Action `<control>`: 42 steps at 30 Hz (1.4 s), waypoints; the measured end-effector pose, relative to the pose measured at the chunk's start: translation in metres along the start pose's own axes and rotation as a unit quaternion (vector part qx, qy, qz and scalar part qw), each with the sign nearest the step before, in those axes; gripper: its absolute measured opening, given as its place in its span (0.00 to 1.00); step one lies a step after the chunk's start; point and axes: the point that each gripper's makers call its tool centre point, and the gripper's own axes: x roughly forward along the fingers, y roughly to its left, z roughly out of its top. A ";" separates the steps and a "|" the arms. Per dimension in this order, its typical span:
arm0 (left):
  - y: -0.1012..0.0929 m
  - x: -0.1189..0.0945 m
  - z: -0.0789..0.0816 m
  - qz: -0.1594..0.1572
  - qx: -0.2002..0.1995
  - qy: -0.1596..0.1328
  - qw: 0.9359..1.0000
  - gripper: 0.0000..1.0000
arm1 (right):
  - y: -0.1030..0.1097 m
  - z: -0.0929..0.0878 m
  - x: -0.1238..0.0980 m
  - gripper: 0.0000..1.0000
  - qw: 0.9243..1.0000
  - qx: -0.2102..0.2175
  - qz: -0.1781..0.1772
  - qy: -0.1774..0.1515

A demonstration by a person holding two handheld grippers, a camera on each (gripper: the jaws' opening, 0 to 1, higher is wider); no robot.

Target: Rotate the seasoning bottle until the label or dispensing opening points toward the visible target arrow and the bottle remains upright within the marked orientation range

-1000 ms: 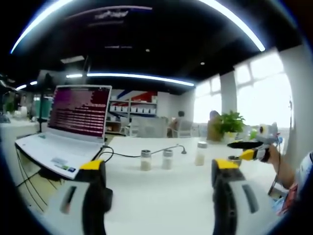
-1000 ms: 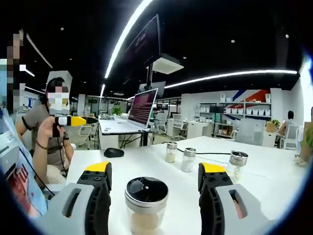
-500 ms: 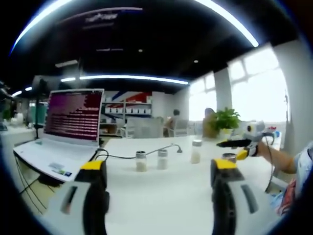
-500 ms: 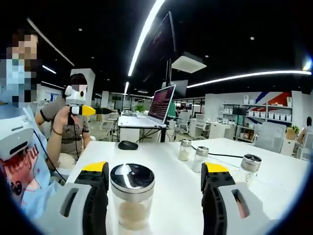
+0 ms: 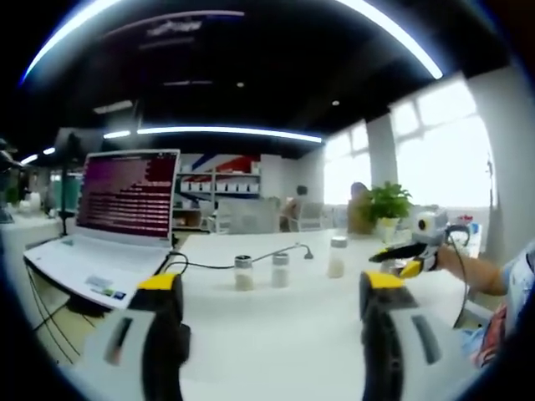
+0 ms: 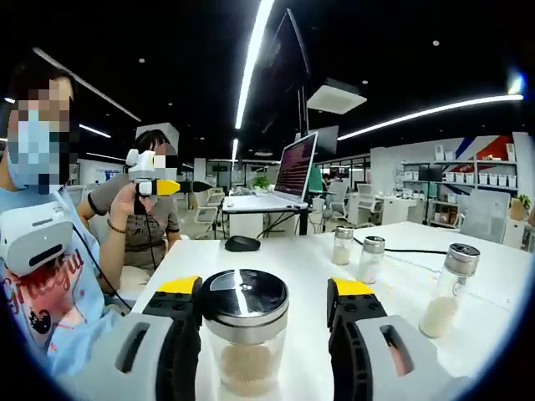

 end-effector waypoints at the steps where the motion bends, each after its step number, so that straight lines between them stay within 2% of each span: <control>1: 0.000 0.000 0.001 0.002 -0.003 -0.003 1.000 0.92 | 0.000 0.000 0.001 0.53 1.000 -0.002 -0.001 0.000; 8: -0.005 0.002 0.001 -0.004 -0.003 -0.004 1.000 0.91 | 0.003 0.001 0.003 0.42 1.000 0.002 0.020 -0.004; 27: -0.006 0.003 0.001 0.002 0.002 -0.004 1.000 0.90 | -0.001 0.000 0.002 0.41 1.000 0.009 0.022 -0.017; 42: -0.005 0.000 0.003 0.003 0.002 -0.006 1.000 0.91 | 0.000 -0.001 0.005 0.41 1.000 0.012 -0.004 -0.020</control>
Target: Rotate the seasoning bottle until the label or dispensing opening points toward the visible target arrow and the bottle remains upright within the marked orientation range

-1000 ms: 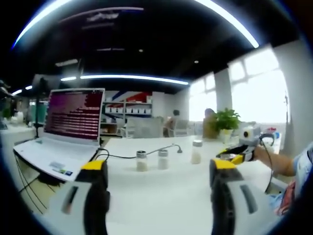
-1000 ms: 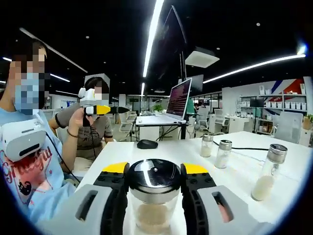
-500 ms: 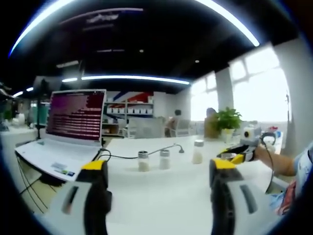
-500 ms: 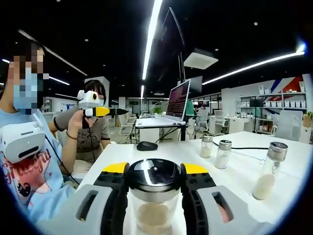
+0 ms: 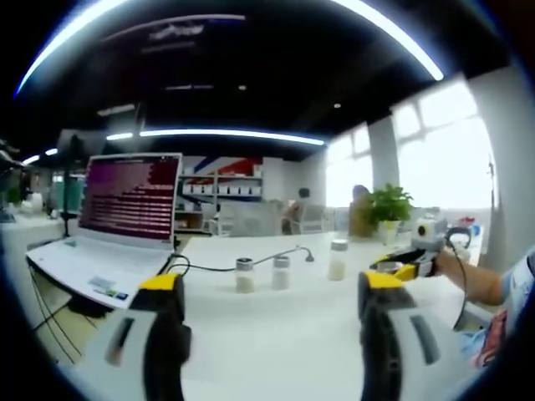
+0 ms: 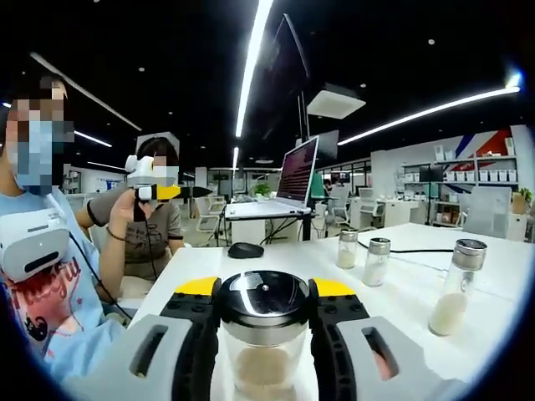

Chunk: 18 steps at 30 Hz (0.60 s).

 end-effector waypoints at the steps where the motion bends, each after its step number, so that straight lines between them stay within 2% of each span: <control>1: 0.000 0.001 0.000 -0.001 0.000 0.000 1.000 0.91 | 0.000 0.000 0.000 0.41 1.000 0.000 0.000 0.000; 9: 0.001 0.003 0.000 -0.001 0.008 -0.004 1.000 0.91 | -0.001 -0.001 0.002 0.41 1.000 0.000 -0.012 0.009; 18: 0.003 0.003 -0.002 -0.001 0.002 0.001 1.000 0.91 | 0.000 -0.001 0.002 0.41 1.000 0.003 -0.027 -0.002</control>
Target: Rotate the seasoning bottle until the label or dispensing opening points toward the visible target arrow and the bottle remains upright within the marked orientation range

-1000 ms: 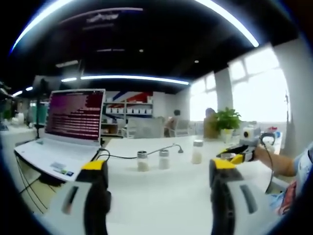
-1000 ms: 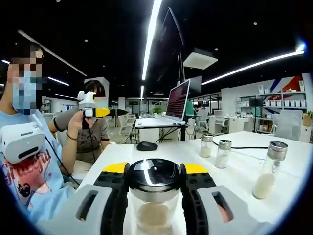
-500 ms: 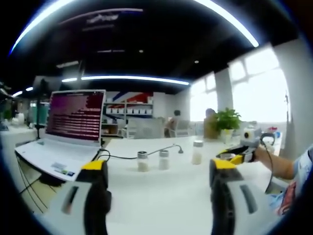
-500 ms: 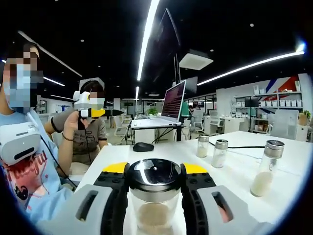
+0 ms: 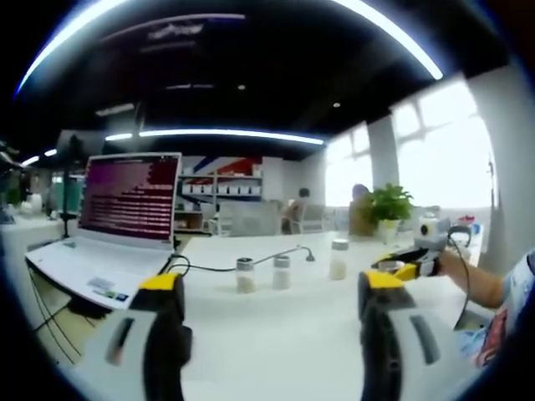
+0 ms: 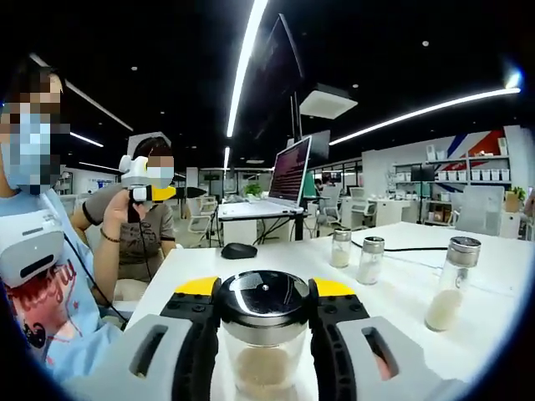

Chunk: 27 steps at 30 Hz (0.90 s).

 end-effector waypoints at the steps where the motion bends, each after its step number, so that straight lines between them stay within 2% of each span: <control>1: 0.000 0.000 0.000 -0.001 -0.001 0.000 1.000 0.91 | 0.000 0.000 0.000 0.41 1.000 0.000 -0.002 -0.001; 5: 0.002 0.001 -0.002 0.006 -0.013 0.003 1.000 0.93 | 0.000 0.001 0.000 0.41 1.000 -0.003 -0.015 -0.005; 27: -0.007 -0.002 -0.001 0.002 -0.003 0.006 1.000 0.93 | 0.002 0.002 -0.004 0.41 0.999 0.002 -0.055 -0.001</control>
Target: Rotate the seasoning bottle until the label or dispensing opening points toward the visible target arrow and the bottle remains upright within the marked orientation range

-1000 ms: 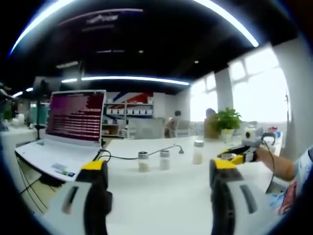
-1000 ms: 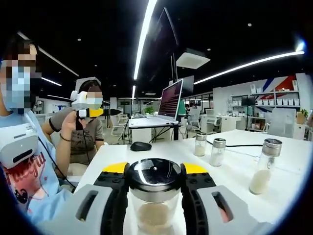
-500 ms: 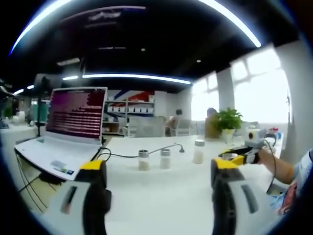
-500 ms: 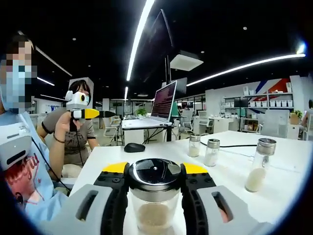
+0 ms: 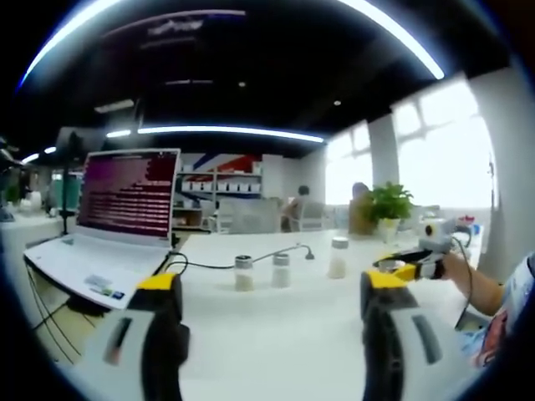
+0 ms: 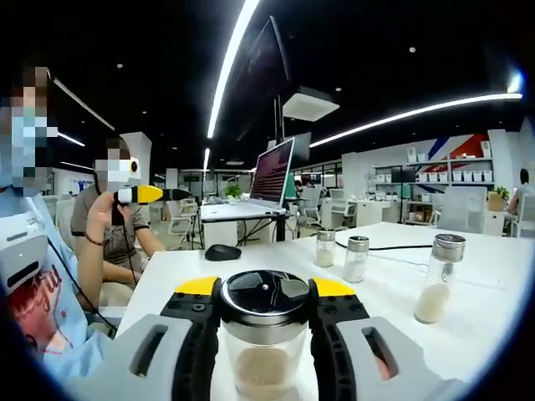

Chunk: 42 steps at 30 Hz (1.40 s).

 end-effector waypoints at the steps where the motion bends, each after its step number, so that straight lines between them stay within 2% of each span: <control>1: 0.000 0.000 0.000 0.001 0.001 -0.001 1.000 0.93 | 0.000 0.000 0.000 0.41 1.000 0.001 0.000 0.000; 10: -0.001 -0.005 0.001 -0.002 0.001 -0.005 1.000 0.93 | -0.003 -0.001 0.000 0.41 1.000 0.002 -0.022 0.014; 15: 0.004 -0.006 0.004 0.010 0.000 -0.009 1.000 0.93 | -0.008 -0.002 0.002 0.41 0.999 0.005 -0.047 0.011; 20: 0.007 -0.005 0.005 0.010 0.001 -0.010 1.000 0.93 | -0.011 -0.001 0.003 0.41 0.998 0.005 -0.057 0.003; 24: 0.008 -0.001 0.003 0.008 0.001 -0.008 1.000 0.93 | -0.015 -0.002 0.006 0.41 0.998 0.007 -0.067 0.011; 29: 0.010 0.003 0.001 0.007 0.001 -0.007 1.000 0.93 | -0.016 -0.002 0.006 0.41 0.997 0.005 -0.075 0.006; 42: 0.008 -0.004 0.002 0.005 0.002 -0.007 1.000 0.93 | -0.011 -0.002 0.005 0.41 0.994 0.008 -0.106 0.002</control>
